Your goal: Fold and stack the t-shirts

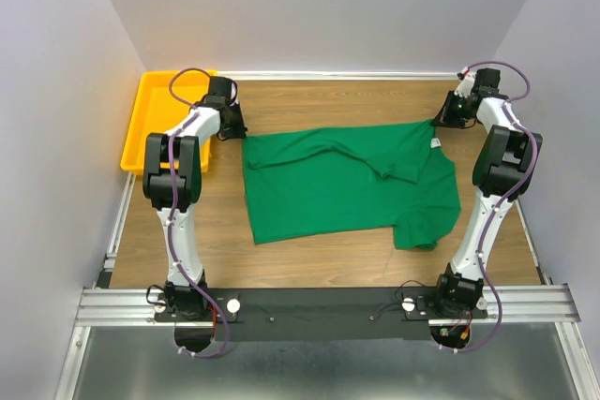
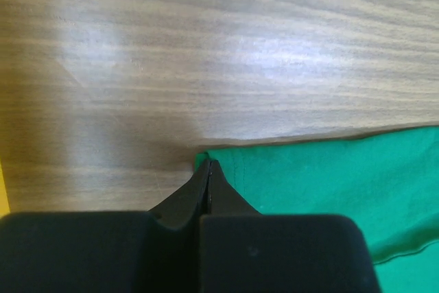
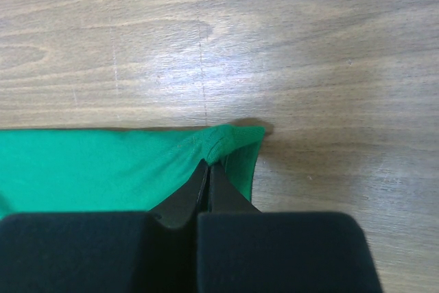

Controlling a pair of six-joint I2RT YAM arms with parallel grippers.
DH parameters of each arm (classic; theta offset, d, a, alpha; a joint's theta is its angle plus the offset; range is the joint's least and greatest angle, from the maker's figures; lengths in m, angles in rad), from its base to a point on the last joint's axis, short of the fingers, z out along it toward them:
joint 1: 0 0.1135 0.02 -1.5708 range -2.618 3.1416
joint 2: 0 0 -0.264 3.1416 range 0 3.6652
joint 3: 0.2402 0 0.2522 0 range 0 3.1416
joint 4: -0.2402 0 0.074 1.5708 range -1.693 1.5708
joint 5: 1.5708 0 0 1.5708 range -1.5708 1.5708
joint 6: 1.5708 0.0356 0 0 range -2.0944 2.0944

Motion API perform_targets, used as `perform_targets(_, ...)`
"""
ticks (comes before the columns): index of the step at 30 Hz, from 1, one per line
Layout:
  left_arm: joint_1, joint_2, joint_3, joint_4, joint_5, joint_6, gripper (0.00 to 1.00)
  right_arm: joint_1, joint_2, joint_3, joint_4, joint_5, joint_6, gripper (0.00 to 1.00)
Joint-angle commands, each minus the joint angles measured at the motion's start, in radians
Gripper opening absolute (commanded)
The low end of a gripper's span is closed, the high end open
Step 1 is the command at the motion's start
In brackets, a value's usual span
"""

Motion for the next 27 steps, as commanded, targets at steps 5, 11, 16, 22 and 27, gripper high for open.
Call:
perform_targets(5,0.008,-0.040,-0.024,-0.008,0.044,0.019,0.44,-0.002,0.029,0.021,0.007,0.020,-0.014,0.01)
perform_targets(11,0.007,-0.020,-0.057,-0.019,0.061,0.018,0.45,-0.003,0.030,0.024,0.007,0.015,-0.009,0.01)
perform_targets(16,-0.007,0.009,-0.061,-0.010,0.082,0.013,0.31,-0.003,0.026,0.021,0.007,0.018,-0.012,0.01)
perform_targets(22,-0.007,0.007,-0.029,-0.034,0.037,0.027,0.00,-0.003,0.021,0.023,0.007,0.032,-0.020,0.01)
perform_targets(27,0.005,0.042,0.050,-0.079,-0.019,0.058,0.00,-0.003,0.024,0.044,0.009,0.077,-0.034,0.01)
